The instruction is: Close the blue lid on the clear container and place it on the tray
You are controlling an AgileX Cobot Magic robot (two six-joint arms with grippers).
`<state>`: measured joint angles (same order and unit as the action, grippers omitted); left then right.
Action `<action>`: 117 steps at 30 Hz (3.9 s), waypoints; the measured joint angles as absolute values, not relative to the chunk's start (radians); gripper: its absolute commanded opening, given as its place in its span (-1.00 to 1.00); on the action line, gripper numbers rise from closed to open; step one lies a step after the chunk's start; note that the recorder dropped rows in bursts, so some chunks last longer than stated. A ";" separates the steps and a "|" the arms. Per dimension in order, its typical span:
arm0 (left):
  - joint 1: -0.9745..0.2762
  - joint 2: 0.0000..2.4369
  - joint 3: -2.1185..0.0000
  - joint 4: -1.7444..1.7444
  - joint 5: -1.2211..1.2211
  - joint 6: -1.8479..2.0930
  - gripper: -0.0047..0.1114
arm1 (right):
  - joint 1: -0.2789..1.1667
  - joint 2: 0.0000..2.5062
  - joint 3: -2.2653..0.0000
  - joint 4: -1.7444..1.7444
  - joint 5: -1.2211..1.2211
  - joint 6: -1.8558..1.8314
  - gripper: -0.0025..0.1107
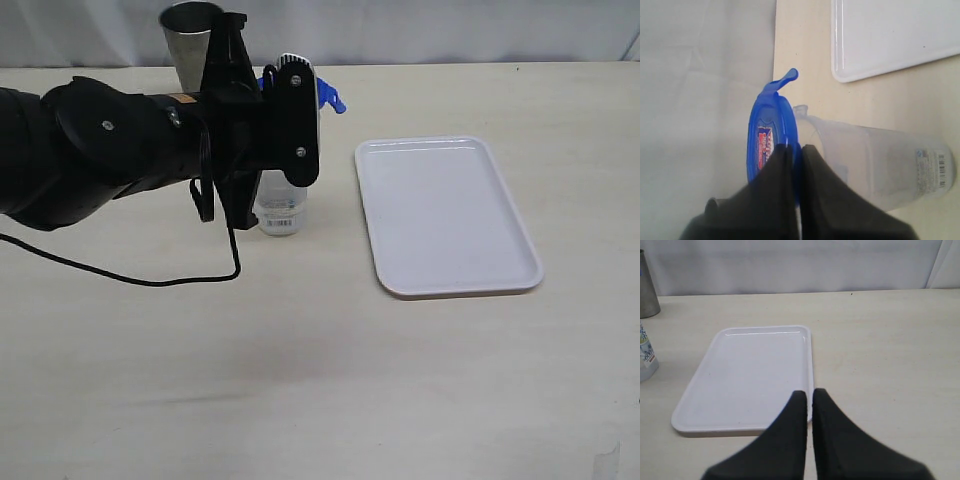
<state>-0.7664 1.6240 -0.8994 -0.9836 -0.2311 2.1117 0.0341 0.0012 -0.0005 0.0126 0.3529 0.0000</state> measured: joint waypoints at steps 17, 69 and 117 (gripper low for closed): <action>-0.766 1.624 -0.897 -0.994 -0.242 2.112 -0.92 | 0.034 0.001 -0.001 0.013 0.353 0.000 -0.88; -0.766 1.624 -0.864 -0.980 -0.266 2.112 -0.92 | 0.034 0.001 -0.001 0.013 0.353 0.000 -0.88; -0.766 1.624 -0.864 -0.980 -0.296 2.112 -0.92 | 0.034 0.001 -0.001 0.013 0.353 0.000 -0.88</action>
<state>-0.7664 1.6240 -0.8637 -0.9799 -0.2958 2.1117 0.0341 0.0012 -0.0005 0.0126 0.3529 0.0000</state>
